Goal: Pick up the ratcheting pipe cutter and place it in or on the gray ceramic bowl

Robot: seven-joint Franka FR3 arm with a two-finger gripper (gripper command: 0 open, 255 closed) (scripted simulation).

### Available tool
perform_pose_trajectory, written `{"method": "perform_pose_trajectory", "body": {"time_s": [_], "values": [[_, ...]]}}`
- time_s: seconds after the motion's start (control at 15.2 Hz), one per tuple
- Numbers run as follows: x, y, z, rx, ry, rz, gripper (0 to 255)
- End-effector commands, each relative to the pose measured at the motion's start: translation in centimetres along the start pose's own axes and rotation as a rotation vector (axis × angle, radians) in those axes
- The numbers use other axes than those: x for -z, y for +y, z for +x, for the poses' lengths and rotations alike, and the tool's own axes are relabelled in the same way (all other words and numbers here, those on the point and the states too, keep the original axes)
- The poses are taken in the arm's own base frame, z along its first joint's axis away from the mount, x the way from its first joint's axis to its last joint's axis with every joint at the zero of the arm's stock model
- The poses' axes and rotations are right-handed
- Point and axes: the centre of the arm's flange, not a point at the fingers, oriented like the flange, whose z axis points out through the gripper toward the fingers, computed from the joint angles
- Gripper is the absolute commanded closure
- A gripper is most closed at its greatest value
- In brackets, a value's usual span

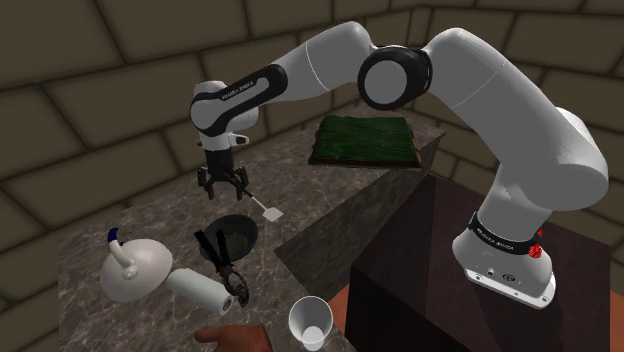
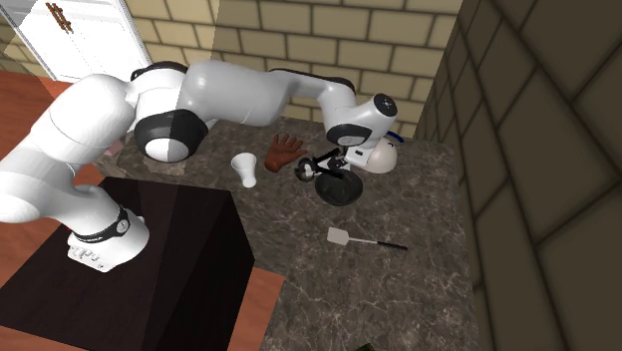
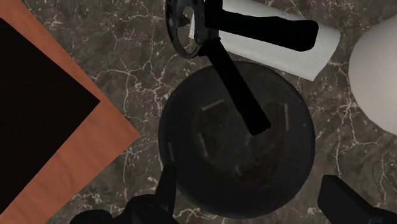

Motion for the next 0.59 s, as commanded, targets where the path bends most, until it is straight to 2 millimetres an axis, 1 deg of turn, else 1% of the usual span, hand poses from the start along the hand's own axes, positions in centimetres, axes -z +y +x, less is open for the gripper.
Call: {"method": "perform_pose_trajectory", "body": {"time_s": [0.0, 0.07, 0.53], "values": [[2.5, 0.0, -0.1, 0.000, 0.000, 0.000, 0], [3.6, 0.0, -0.1, 0.000, 0.000, 0.000, 0], [3.6, 0.0, -0.1, 0.000, 0.000, 0.000, 0]]}}
